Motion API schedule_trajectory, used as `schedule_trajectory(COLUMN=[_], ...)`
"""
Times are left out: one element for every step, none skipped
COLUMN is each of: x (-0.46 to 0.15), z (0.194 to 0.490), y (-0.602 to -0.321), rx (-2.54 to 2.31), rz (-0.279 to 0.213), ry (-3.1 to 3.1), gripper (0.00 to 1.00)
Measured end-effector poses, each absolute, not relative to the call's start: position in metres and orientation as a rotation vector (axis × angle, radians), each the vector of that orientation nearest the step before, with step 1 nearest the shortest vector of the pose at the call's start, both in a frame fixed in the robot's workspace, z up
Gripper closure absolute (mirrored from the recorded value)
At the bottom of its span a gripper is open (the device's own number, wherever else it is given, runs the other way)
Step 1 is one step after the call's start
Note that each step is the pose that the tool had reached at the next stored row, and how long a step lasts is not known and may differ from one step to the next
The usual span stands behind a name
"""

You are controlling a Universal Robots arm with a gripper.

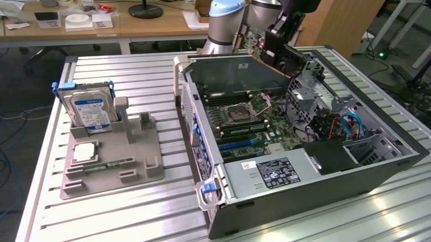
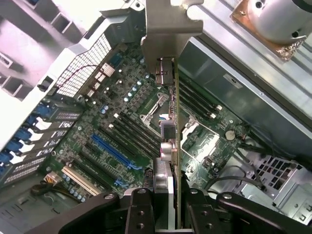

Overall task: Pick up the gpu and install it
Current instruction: 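Insert the gpu into the slot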

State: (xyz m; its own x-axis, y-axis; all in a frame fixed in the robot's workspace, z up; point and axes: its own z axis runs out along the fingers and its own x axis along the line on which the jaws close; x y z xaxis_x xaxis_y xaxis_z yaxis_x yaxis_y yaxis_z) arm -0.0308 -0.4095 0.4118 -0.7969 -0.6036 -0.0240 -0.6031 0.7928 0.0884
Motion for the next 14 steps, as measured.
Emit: schedule_trajectory(x=[-0.0308, -0.0308, -0.0308, -0.0308, -0.0308, -0.0308, -0.0308, -0.0308, -0.0308, -0.0308, -0.0308, -0.0308, -0.0308, -0.0308], z=[0.4117, 0.4118, 0.4118, 0.4118, 0.4119, 0.4118, 0.4118, 0.4118, 0.4118, 0.4118, 0.4118, 0.4118, 0.4119, 0.4118], y=[-0.4096, -0.4097, -0.4097, -0.4098, -0.4098, -0.4098, -0.4097, -0.4098, -0.4097, -0.4097, -0.4098, -0.4099, -0.4099, -0.4099], rx=[1.012, 1.023, 1.033, 1.043, 1.055, 1.066, 1.078, 1.088, 1.099, 1.110, 1.123, 1.134, 1.146, 1.157], rz=[-0.143, -0.143, -0.142, -0.142, -0.142, -0.142, -0.142, -0.142, -0.142, -0.141, -0.141, -0.141, -0.141, -0.141], ry=[-2.965, -2.961, -2.958, -2.954, -2.950, -2.946, -2.941, -2.937, -2.933, -2.929, -2.924, -2.919, -2.914, -2.909], gripper=[0.72, 0.72, 0.72, 0.72, 0.72, 0.72, 0.72, 0.72, 0.72, 0.72, 0.72, 0.72, 0.72, 0.72])
